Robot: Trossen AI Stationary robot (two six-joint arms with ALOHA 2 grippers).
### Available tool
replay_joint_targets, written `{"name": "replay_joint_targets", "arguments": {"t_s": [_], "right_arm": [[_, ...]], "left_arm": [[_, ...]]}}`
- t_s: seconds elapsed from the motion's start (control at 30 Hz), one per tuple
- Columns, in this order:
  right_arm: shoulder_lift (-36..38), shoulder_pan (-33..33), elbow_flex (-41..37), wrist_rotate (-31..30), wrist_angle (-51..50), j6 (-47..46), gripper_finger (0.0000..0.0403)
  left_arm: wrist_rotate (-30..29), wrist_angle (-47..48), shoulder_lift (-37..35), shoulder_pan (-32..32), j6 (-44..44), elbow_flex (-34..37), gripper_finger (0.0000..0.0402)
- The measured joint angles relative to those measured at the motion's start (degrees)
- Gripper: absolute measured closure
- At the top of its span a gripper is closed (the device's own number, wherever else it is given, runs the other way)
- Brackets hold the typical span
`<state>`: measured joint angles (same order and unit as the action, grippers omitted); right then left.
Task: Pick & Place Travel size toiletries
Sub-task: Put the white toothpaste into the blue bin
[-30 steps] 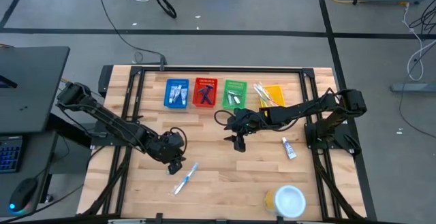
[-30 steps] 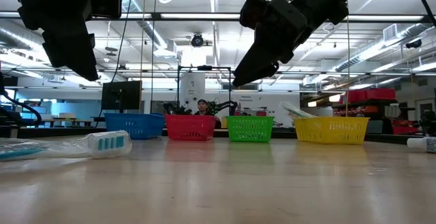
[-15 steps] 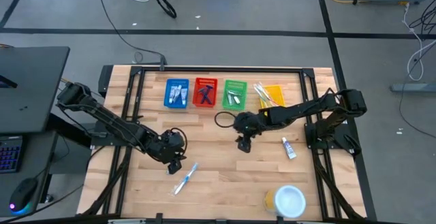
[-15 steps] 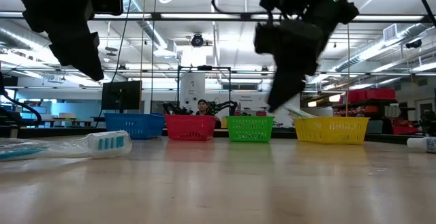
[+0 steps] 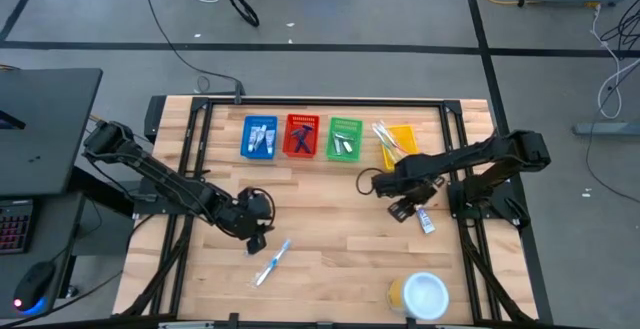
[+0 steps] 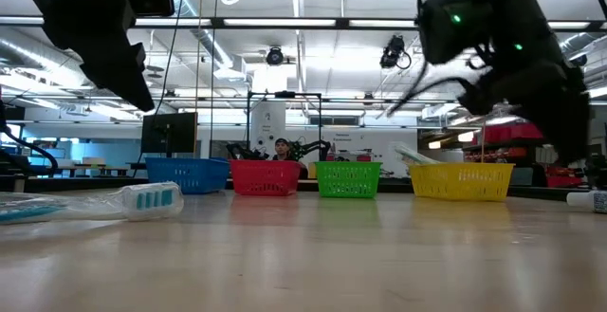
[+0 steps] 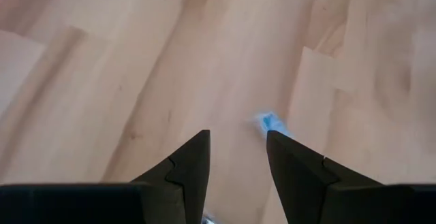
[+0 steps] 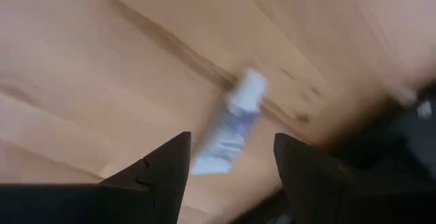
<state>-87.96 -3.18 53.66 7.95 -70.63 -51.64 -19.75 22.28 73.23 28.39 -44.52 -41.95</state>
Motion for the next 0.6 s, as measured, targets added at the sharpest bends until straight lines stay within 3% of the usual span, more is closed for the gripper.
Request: {"name": "replay_joint_targets", "arguments": {"t_s": [0.17,0.6], "right_arm": [[0.0,0.0,-6.4,4.5,5.4,-1.5,0.0181],[0.2,0.6,-16.6,6.6,16.0,-1.3,0.0186]], "left_arm": [[0.0,-0.1,0.0,-1.6,3.0,0.0,0.0248],[4.6,-0.1,0.0,-6.5,7.1,0.0,0.0248]]}}
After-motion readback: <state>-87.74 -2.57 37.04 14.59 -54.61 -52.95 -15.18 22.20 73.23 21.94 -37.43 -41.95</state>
